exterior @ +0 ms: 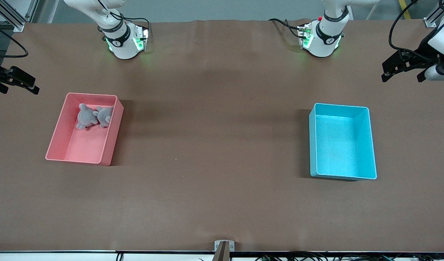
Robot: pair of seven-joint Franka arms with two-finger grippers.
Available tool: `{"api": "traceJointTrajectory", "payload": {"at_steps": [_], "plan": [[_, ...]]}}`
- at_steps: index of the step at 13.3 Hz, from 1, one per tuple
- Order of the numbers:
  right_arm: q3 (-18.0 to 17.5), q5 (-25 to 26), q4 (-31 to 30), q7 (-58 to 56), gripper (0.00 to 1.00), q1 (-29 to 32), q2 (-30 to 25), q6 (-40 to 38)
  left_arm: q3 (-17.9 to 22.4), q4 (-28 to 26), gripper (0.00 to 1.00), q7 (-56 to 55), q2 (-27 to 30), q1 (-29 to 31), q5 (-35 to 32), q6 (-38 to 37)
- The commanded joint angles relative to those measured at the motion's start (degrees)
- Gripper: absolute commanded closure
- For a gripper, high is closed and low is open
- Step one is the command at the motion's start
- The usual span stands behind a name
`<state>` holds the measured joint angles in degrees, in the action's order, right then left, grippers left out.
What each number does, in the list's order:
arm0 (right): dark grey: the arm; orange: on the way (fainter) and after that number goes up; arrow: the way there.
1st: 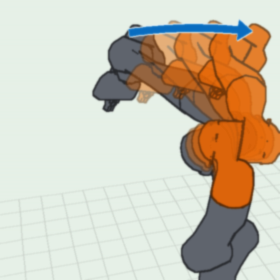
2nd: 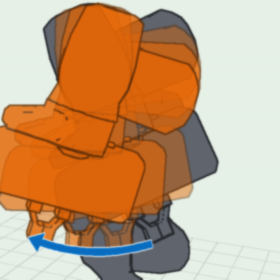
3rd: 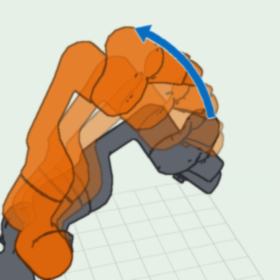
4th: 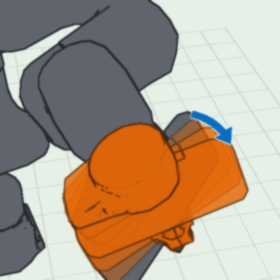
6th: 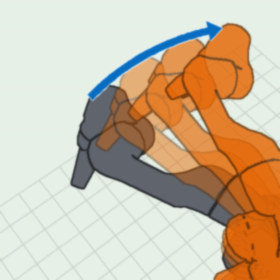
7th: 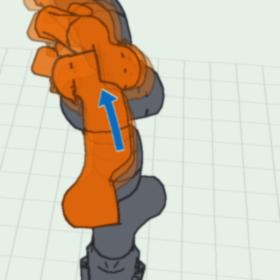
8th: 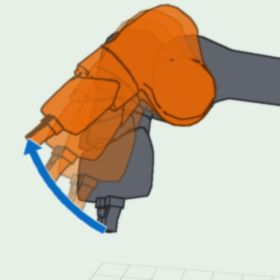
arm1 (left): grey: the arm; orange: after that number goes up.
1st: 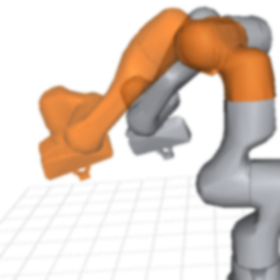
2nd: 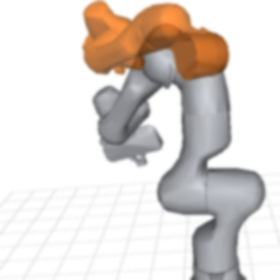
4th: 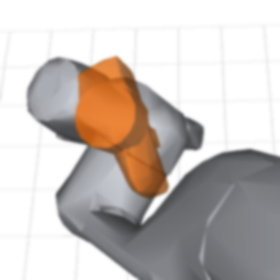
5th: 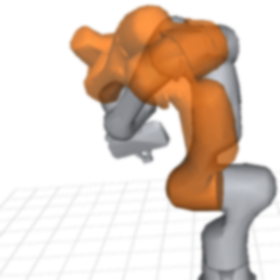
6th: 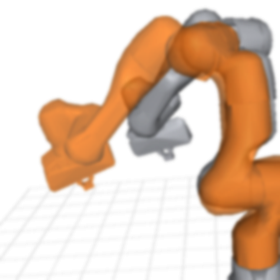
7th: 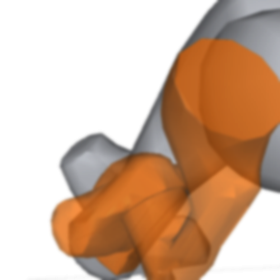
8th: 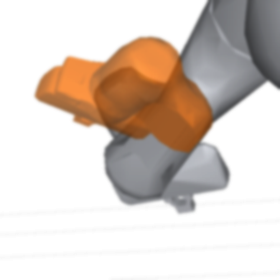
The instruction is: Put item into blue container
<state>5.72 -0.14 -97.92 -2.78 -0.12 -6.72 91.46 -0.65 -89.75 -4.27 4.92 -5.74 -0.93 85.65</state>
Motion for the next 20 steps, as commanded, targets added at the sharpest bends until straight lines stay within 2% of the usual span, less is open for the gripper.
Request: {"api": "traceJointTrajectory", "payload": {"at_steps": [1,9,15,16,18,20], "plan": [[-0.1,-0.2,0.6,-0.2,0.00,-0.3,-0.2,-2.9,-0.4,0.7,0.00,0.7,-0.4,0.5,-0.8,-0.9],[0.0,-0.7,0.8,-0.3,0.00,-0.2,0.0,-3.1,-0.4,0.7,0.00,0.9,-0.4,0.2,-0.9,-1.8],[0.4,0.0,4.7,-0.4,0.00,0.6,12.9,1.4,-0.4,0.7,0.00,1.1,-1.1,0.0,-0.9,-1.8],[0.4,0.1,4.8,-0.5,0.00,0.9,13.5,1.4,-0.5,0.7,0.00,1.2,-1.1,0.1,-0.9,-1.8],[0.5,0.1,1.0,-0.4,0.00,1.6,13.8,2.2,-0.4,0.7,0.00,1.3,-1.0,0.1,-0.9,-1.9],[1.7,0.1,-7.4,-0.4,0.00,1.9,13.0,9.2,-0.4,0.8,0.00,1.3,-1.0,0.1,-0.9,-1.9]]}}
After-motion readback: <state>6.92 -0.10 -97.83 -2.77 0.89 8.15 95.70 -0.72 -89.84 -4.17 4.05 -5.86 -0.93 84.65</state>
